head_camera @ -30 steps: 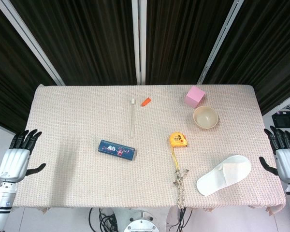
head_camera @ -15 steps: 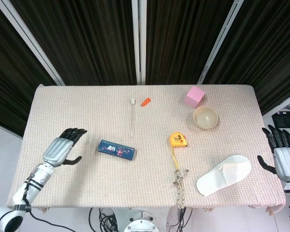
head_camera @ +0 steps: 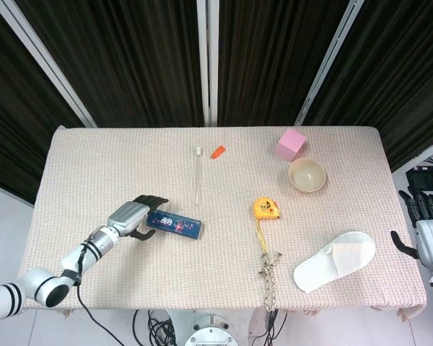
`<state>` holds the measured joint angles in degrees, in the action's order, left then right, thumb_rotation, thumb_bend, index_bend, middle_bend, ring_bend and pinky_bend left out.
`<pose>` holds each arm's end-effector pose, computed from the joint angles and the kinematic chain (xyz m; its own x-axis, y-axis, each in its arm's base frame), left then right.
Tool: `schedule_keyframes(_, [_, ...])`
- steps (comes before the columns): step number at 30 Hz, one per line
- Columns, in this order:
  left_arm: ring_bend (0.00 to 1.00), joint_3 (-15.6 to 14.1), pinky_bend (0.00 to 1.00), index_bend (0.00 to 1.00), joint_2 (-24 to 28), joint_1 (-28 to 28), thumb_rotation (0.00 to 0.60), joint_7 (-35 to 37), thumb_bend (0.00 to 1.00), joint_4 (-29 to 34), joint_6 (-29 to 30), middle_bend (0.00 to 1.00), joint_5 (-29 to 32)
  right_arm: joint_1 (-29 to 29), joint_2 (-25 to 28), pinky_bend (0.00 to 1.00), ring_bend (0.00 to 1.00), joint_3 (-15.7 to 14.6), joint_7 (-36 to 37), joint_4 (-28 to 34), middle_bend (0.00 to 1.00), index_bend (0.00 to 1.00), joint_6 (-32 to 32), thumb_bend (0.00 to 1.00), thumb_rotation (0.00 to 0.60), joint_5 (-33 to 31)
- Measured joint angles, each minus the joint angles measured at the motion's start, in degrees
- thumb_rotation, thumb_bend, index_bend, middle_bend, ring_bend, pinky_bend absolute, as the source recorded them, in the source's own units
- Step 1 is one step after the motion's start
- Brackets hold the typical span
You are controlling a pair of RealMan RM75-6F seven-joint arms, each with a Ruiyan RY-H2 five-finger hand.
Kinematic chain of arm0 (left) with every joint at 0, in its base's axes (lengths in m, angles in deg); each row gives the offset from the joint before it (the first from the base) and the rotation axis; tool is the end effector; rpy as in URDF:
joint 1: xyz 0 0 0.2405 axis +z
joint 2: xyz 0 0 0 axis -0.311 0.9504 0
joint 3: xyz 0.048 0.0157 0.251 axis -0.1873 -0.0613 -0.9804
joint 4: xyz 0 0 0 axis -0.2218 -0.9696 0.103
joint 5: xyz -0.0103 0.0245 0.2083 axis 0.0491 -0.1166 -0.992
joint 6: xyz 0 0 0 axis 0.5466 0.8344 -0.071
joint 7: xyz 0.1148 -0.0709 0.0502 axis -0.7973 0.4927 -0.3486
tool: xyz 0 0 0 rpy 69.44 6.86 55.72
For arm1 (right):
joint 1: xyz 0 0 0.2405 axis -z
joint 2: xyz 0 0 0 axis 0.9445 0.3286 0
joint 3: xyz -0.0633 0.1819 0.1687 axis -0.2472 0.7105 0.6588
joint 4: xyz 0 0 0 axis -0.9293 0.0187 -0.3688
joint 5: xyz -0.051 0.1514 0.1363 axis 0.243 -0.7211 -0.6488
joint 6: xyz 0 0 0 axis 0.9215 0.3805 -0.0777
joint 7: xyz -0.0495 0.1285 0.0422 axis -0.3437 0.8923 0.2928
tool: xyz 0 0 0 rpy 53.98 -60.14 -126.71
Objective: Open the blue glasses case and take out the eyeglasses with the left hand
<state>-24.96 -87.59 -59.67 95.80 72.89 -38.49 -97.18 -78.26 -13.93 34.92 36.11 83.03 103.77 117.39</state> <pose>-0.1888 0.3288 0.0079 0.3457 0.5733 0.7429 0.9195 -0.3649 -0.1463 -0.3411 -0.2084 0.1854 0.4343 0.0006 0.9007 -0.9003 0.0306 0.4341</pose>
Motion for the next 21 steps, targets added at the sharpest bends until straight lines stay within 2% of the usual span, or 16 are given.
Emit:
schedule_keyframes(4, [0.0,-0.53,0.06,0.03,0.55,-1.05,0.6,-0.89,0.42,0.09,-2.24,0.2,1.88,0.05,0.0,0.0,0.0,0.04,0.15,-0.01,0.0,0.0,0.16,0.29,0.6,0.04])
schedule_keyframes(8, [0.0,-1.13,0.06,0.03,2.37,-1.45,0.6,-2.43,0.42,2.26,-2.94,0.25,3.8,-0.04,-0.05,0.0,0.0,0.07,0.21,-0.19,0.0,0.0,-0.12,0.29,0.6,-0.11])
schedule_keyframes(17, [0.0,-3.4,0.07,0.03,6.42,-1.56,0.6,-8.45,0.41,8.56,-2.38,0.24,9.7,-0.09,-0.36,0.0,0.0,-0.09,0.0,-0.49,0.0,0.0,-0.09,0.3,0.6,0.14])
schedule_keyframes(21, [0.0,-4.09,0.08,0.03,6.76,-1.39,0.6,-11.07,0.29,10.17,-0.48,0.16,11.81,-0.03,-0.45,0.0,0.0,-0.08,0.16,-0.65,0.0,0.0,0.25,0.3,0.6,0.4])
